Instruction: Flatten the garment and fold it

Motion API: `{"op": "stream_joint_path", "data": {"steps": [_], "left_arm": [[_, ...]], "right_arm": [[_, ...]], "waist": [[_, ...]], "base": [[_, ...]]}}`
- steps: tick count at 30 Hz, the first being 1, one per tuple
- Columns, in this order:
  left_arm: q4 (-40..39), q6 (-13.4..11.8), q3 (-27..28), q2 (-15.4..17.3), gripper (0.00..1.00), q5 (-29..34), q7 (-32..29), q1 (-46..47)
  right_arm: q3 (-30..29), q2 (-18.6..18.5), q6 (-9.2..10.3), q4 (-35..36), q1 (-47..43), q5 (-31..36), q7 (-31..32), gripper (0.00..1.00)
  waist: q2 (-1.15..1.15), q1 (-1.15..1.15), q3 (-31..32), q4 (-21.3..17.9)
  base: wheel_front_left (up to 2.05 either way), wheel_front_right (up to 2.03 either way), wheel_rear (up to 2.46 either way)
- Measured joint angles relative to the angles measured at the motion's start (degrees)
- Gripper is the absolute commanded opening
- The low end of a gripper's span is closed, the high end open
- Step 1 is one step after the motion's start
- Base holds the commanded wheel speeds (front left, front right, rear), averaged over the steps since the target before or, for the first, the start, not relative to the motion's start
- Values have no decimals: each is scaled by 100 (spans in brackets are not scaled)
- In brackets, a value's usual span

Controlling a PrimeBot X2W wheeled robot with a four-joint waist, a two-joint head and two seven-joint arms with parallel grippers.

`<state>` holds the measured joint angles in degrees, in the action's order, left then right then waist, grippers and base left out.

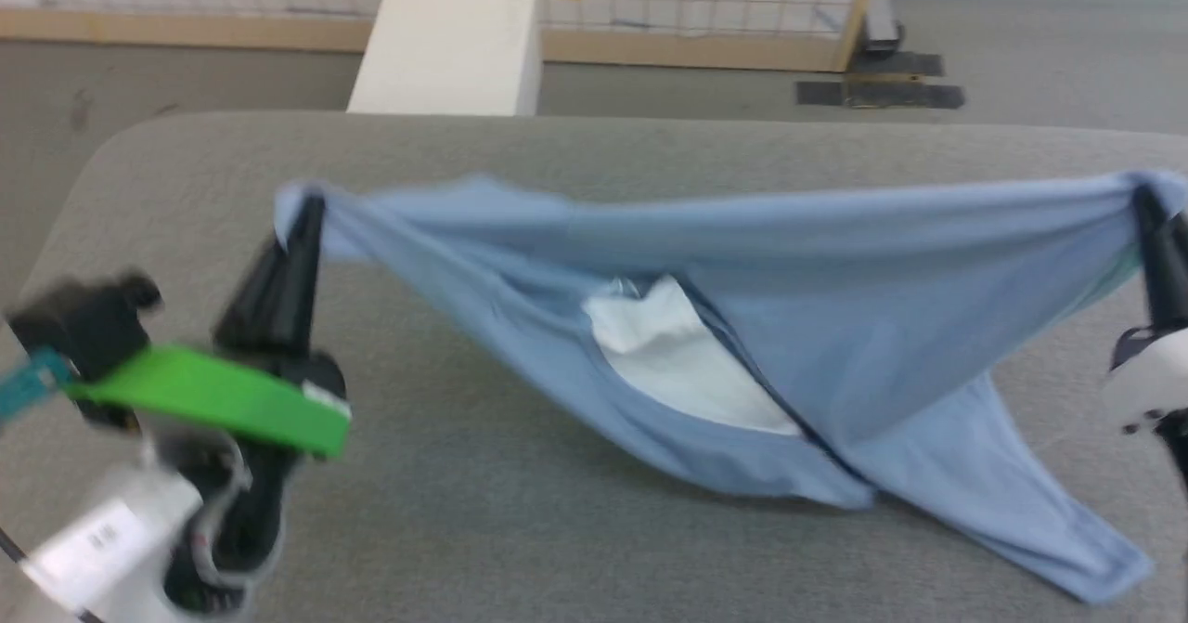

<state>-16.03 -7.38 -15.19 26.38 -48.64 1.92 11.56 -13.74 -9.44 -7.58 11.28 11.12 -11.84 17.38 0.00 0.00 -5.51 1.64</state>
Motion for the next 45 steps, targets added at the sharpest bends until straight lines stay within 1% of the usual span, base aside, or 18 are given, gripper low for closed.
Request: {"op": "stream_joint_path", "data": {"steps": [4,8,12,13,15,18,21,26,30,33,36,38,40,42,45], "left_arm": [[-133,111,92,54,0,-26,-223,877],[-82,189,149,96,0,-97,-476,1746],[186,205,214,89,0,-247,-711,2632],[461,204,277,56,0,-359,-881,3335],[693,202,301,45,0,-377,-976,3795],[1100,179,318,47,0,-353,-1111,4511],[1534,168,343,52,0,-261,-1136,5275],[2112,120,414,13,0,26,-905,6442],[2458,120,495,-105,0,227,-485,7346],[2668,136,509,-138,0,434,-177,7913],[2892,263,519,-168,0,480,93,8336],[3062,408,506,-210,0,480,249,8409],[3292,544,428,-229,0,478,268,8324],[3512,682,314,-220,0,478,264,8033],[3906,895,181,-138,0,449,224,7243]], "right_arm": [[31,-405,0,441,404,48,515,0],[160,-840,0,560,1048,18,969,0],[398,-1195,0,396,1846,-38,1332,0],[657,-1408,0,94,2520,-66,1499,0],[840,-1483,0,-113,2966,-75,1549,0],[1061,-1508,0,-513,3723,-43,1581,0],[1269,-1499,0,-973,4531,131,1508,0],[1380,-1413,-1,-1649,5726,558,1154,0],[1216,-1173,-1,-2106,6614,964,672,0],[1024,-976,-2,-2396,7116,1270,252,0],[828,-800,-2,-2636,7413,1482,-132,0],[730,-715,-2,-2839,7463,1511,-336,0],[737,-677,-2,-3040,7404,1516,-494,0],[793,-638,-2,-3238,7187,1474,-601,0],[1028,-594,-2,-3509,6532,1223,-706,0]], "waist": [[0,0,67,-208],[0,0,31,-346],[0,0,-153,-412],[0,0,-348,-447],[0,0,-495,-471],[0,1,-757,-509],[0,1,-1074,-551],[0,2,-1608,-614],[0,2,-2053,-660],[0,2,-2350,-694],[0,2,-2598,-721],[0,2,-2733,-733],[0,2,-2813,-726],[0,2,-2827,-699],[0,2,-2746,-669]], "base": [[0,0,0],[0,0,0],[0,0,0],[0,0,0],[0,0,0],[0,0,0],[0,0,0],[0,0,0],[0,0,0],[0,0,0],[0,0,0],[0,0,0],[0,0,0],[0,0,0],[0,0,0]]}}
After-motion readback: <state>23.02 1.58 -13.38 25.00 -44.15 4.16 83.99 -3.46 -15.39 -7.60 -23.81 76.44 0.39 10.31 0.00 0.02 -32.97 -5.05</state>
